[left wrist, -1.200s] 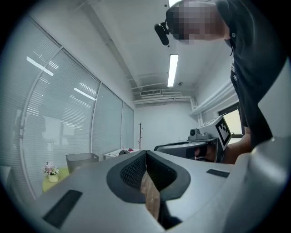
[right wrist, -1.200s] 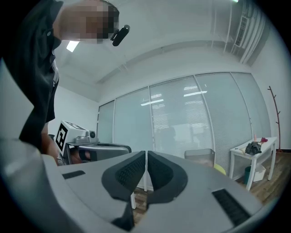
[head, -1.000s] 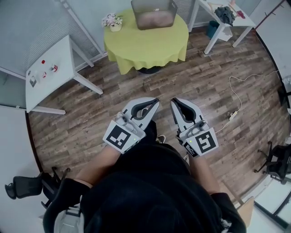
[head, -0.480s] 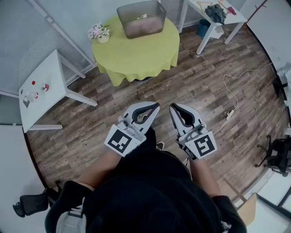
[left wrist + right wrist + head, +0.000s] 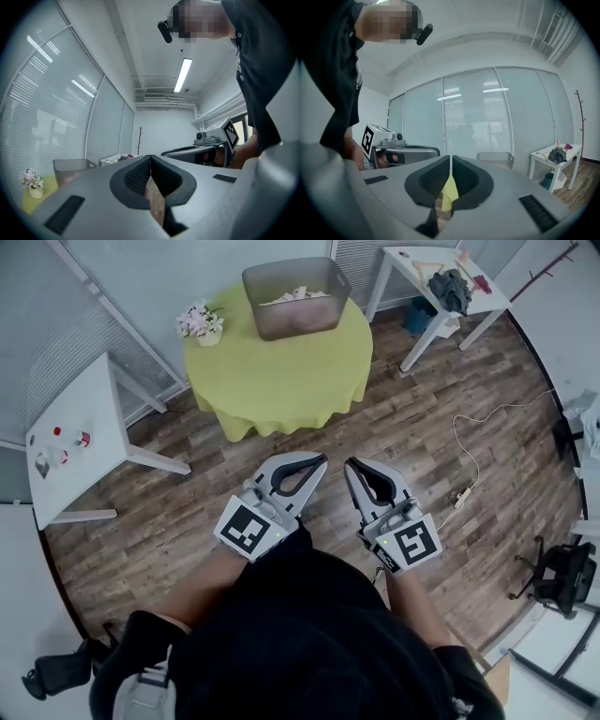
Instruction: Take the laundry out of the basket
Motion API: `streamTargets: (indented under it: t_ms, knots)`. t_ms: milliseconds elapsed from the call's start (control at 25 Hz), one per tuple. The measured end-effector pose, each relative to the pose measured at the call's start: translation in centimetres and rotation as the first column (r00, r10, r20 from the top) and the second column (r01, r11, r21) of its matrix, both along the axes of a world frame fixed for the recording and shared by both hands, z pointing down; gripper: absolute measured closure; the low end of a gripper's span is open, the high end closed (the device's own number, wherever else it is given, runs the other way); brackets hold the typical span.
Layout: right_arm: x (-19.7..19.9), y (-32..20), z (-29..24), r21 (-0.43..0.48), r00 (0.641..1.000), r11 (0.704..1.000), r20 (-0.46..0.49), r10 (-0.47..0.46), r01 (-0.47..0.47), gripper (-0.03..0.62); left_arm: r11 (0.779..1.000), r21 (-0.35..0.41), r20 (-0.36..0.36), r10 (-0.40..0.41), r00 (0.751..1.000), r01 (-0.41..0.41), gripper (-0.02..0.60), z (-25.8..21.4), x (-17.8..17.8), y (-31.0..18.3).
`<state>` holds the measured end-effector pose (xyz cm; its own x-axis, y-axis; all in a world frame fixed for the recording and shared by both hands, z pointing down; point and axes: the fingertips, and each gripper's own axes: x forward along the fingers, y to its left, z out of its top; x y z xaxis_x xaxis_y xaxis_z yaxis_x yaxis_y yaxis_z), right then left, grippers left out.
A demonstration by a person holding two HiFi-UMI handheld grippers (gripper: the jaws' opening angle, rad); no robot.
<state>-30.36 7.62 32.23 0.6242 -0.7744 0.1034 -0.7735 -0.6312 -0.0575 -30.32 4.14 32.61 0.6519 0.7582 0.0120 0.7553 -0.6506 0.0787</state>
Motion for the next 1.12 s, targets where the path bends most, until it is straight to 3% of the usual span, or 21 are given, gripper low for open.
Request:
streamTargets:
  t_ms: [560, 1120]
  knots:
    - [5.9, -4.4, 0.1, -0.036, 1.000, 0.999, -0.006, 0.010, -0.010, 0.560, 1.000, -0.009, -0.004, 0.019, 1.000, -0.019, 0.571, 0.0, 5.9, -4.0]
    - [9.9, -4.7, 0.8, -0.062, 1.000, 0.998, -0.007, -0.010, 0.010, 0.560, 1.000, 0.005, -0.007, -0.024, 1.000, 0.024, 0.571, 0.1, 9.8, -4.8]
